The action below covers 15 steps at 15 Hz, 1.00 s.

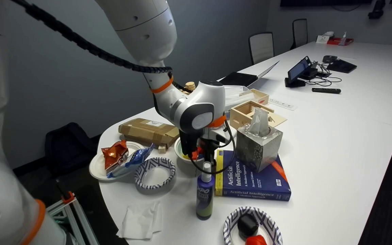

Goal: Hold the cake knife, and then move it around in the bowl

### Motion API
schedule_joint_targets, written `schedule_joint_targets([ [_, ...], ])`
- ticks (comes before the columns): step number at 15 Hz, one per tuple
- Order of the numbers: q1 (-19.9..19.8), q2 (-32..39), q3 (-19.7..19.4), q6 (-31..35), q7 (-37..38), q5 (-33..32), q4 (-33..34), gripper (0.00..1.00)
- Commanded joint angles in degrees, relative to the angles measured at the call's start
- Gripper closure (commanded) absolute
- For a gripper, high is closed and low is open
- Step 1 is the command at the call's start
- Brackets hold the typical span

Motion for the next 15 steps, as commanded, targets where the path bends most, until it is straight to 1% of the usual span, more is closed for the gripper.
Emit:
schedule_joint_targets([
  [1, 0.68, 0.74, -0.61, -1.40, 0.81, -1.35, 0.94, 1.00],
  [4, -1.39, 0.07, 1.33, -0.96, -1.46, 1.26, 0.94, 1.00],
  [7, -2.93, -1.64, 2.41, -0.89, -2.97, 2.76, 1.01, 1.00],
  [11, -2.83, -4.69, 1.08, -1.40, -1.83, 1.32, 1.44, 1.00],
  [14, -2.19, -7.42, -0.62, -3.82, 0.11, -0.83, 1.16, 1.00],
  [15, -1.89, -8.35, -1.25, -5.32, 0.89, -2.08, 1.11, 0.74],
])
